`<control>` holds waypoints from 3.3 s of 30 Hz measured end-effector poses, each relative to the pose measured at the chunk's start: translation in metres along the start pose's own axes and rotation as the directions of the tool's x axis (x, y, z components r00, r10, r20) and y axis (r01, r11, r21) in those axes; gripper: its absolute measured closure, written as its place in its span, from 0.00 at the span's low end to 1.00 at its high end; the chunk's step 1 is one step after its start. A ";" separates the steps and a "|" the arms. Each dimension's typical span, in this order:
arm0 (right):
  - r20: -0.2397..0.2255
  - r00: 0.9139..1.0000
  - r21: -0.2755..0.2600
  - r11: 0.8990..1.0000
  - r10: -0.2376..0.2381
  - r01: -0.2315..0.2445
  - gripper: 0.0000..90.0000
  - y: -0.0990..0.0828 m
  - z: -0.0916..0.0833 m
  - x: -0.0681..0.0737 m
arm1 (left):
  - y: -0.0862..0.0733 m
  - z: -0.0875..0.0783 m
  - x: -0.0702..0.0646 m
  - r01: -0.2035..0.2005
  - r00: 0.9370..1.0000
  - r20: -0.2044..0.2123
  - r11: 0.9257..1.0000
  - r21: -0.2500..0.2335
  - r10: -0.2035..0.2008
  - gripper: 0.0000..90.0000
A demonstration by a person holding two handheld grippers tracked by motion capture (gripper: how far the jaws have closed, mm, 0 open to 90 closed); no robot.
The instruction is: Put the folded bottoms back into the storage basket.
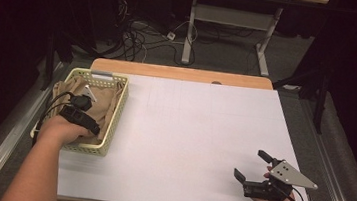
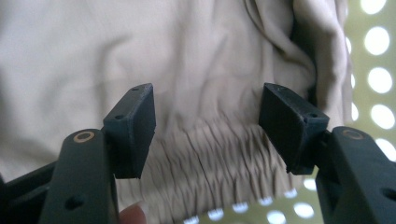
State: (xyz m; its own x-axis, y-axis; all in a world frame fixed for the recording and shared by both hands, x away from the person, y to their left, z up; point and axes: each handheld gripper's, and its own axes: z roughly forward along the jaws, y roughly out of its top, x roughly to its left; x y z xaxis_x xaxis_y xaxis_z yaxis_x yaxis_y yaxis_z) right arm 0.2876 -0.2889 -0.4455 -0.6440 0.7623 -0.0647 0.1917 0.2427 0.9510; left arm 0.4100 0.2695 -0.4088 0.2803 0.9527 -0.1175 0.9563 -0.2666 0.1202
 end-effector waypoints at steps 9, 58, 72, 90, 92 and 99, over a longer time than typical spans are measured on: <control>-0.002 1.000 0.015 1.000 -0.015 0.015 0.00 -0.001 0.003 0.006 | -0.005 -0.006 -0.003 0.001 1.000 0.001 0.999 0.052 -0.001 0.15; 0.044 0.999 0.024 1.000 0.000 -0.001 0.00 -0.005 0.001 0.002 | 0.022 -0.045 -0.134 -0.209 0.978 -0.004 0.974 0.083 0.210 0.00; 0.041 0.999 0.023 1.000 -0.003 0.002 0.00 -0.005 0.001 0.002 | 0.028 -0.003 -0.171 -0.321 0.947 0.039 0.945 0.069 0.319 0.00; 0.039 0.999 0.027 1.000 -0.006 0.005 0.00 -0.006 0.001 0.002 | 0.005 0.049 -0.172 -0.327 0.929 0.102 0.917 -0.227 0.356 0.00; 0.037 0.999 0.028 1.000 -0.005 0.004 0.00 -0.006 0.001 0.003 | 0.001 0.055 -0.169 -0.311 0.928 0.119 0.910 -0.276 0.353 0.00; 0.036 0.999 0.031 1.000 -0.004 0.003 0.00 -0.008 0.002 0.003 | -0.017 0.071 -0.163 -0.284 0.915 0.134 0.844 -0.455 0.380 0.00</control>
State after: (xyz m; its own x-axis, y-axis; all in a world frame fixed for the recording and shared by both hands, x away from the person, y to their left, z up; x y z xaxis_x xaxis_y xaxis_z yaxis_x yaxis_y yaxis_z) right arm 0.2858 -0.2870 -0.4538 -0.6175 0.7826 -0.0792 0.2127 0.2631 0.9410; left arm 0.3543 0.1079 -0.4621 0.6312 0.7509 -0.1942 0.6896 -0.4287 0.5836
